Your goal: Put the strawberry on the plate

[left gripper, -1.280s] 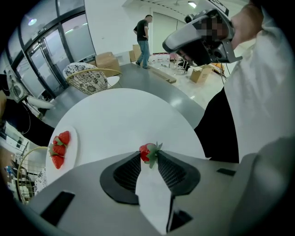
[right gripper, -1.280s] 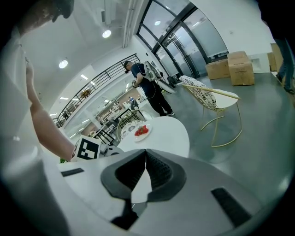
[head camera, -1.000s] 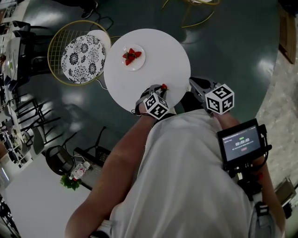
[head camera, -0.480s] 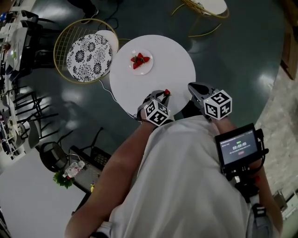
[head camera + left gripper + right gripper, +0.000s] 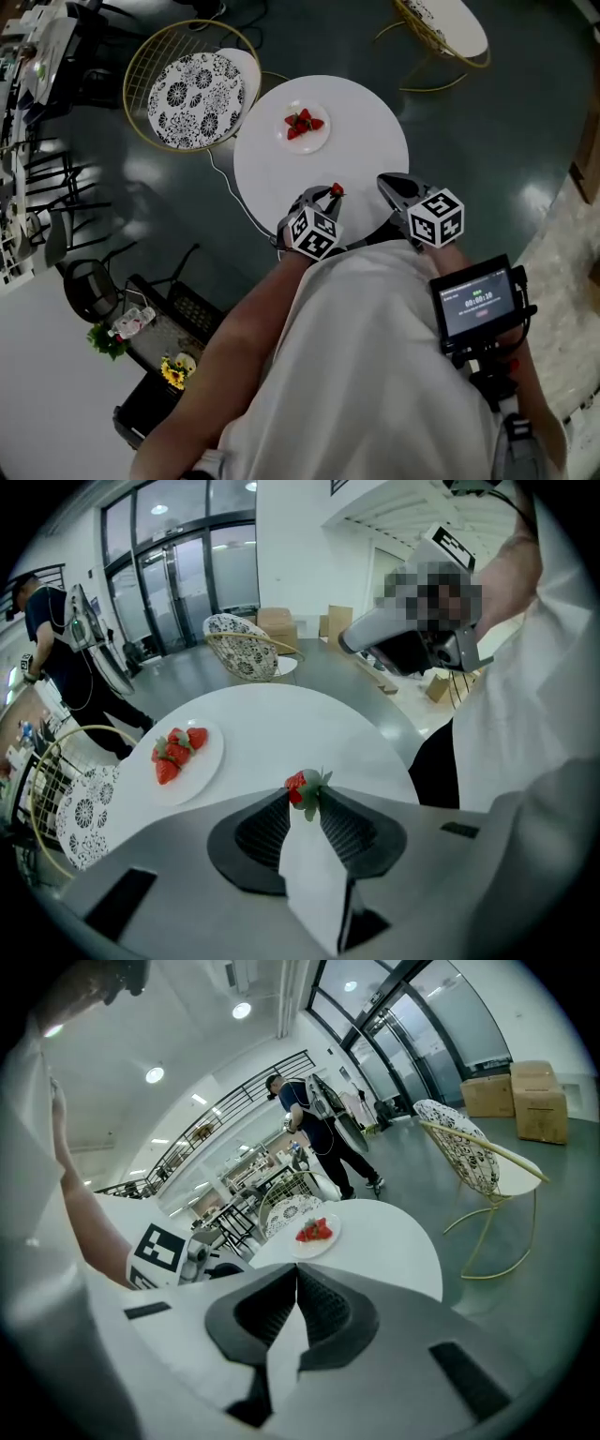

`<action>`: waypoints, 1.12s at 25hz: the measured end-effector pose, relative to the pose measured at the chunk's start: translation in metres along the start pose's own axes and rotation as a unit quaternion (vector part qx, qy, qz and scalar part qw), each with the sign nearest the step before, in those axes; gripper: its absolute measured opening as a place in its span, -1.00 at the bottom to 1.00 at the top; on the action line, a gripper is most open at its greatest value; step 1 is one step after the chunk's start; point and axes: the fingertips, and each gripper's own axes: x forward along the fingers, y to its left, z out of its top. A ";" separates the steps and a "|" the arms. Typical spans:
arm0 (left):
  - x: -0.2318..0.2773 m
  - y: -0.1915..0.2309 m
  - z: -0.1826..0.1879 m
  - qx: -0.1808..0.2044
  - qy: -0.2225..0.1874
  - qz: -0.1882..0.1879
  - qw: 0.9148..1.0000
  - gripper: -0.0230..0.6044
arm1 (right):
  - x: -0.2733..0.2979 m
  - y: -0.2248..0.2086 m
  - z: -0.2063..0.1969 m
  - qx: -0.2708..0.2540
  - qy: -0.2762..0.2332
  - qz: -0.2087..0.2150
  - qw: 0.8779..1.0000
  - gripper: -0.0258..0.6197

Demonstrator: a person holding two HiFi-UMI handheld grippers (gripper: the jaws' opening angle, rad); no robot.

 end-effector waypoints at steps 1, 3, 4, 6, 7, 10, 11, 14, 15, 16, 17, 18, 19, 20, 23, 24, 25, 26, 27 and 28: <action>-0.002 0.002 0.000 -0.008 -0.003 0.004 1.000 -0.58 | 0.003 0.001 0.002 -0.003 0.004 0.004 1.000 -0.90; -0.002 0.010 0.001 -0.025 -0.006 0.013 1.000 -0.58 | 0.011 -0.001 0.005 -0.009 0.011 0.013 1.000 -0.90; -0.002 0.014 0.001 -0.033 -0.008 0.017 0.999 -0.58 | 0.015 -0.002 0.007 -0.011 0.015 0.018 1.000 -0.90; -0.010 0.012 0.000 -0.050 -0.011 0.026 0.998 -0.58 | 0.014 0.005 0.008 -0.017 0.023 0.027 0.999 -0.90; -0.015 0.011 0.000 -0.059 -0.013 0.030 0.998 -0.58 | 0.013 0.010 0.010 -0.020 0.026 0.031 0.999 -0.90; -0.008 0.030 0.000 -0.087 -0.014 0.042 0.995 -0.58 | 0.034 0.001 0.019 -0.026 0.038 0.047 0.998 -0.90; -0.002 0.040 0.000 -0.096 -0.014 0.047 0.994 -0.58 | 0.044 -0.005 0.021 -0.027 0.042 0.053 0.997 -0.90; 0.003 0.054 -0.003 -0.129 -0.016 0.060 0.990 -0.58 | 0.058 -0.011 0.021 -0.030 0.053 0.067 0.996 -0.90; 0.002 0.056 -0.004 -0.140 -0.018 0.064 0.988 -0.58 | 0.061 -0.011 0.020 -0.031 0.057 0.071 0.995 -0.90; 0.002 0.059 -0.006 -0.150 -0.019 0.068 0.986 -0.58 | 0.063 -0.011 0.019 -0.033 0.060 0.075 0.995 -0.90; 0.002 0.062 -0.007 -0.160 -0.020 0.072 0.984 -0.58 | 0.065 -0.011 0.018 -0.033 0.064 0.079 0.994 -0.90; 0.003 0.065 -0.007 -0.168 -0.019 0.075 0.983 -0.58 | 0.066 -0.012 0.018 -0.033 0.067 0.083 0.994 -0.90; 0.004 0.068 -0.006 -0.175 -0.018 0.079 0.981 -0.58 | 0.067 -0.015 0.018 -0.033 0.071 0.086 0.993 -0.90; 0.008 0.072 -0.004 -0.182 -0.016 0.082 0.980 -0.58 | 0.068 -0.019 0.019 -0.032 0.075 0.089 0.993 -0.90; 0.020 0.082 0.005 -0.207 -0.013 0.092 0.974 -0.58 | 0.069 -0.037 0.023 -0.029 0.083 0.098 0.991 -0.90; 0.021 0.084 0.005 -0.215 -0.014 0.095 0.972 -0.58 | 0.070 -0.038 0.023 -0.029 0.085 0.100 0.991 -0.90; 0.021 0.087 0.002 -0.223 -0.015 0.098 0.970 -0.58 | 0.071 -0.036 0.021 -0.029 0.085 0.102 0.991 -0.90; 0.019 0.090 -0.001 -0.232 -0.016 0.101 0.967 -0.58 | 0.073 -0.033 0.020 -0.029 0.086 0.103 0.991 -0.90; 0.019 0.093 -0.004 -0.241 -0.018 0.104 0.965 -0.58 | 0.074 -0.031 0.018 -0.028 0.086 0.105 0.990 -0.90; 0.021 0.098 -0.005 -0.250 -0.021 0.106 0.962 -0.58 | 0.075 -0.031 0.017 -0.027 0.087 0.106 0.990 -0.90</action>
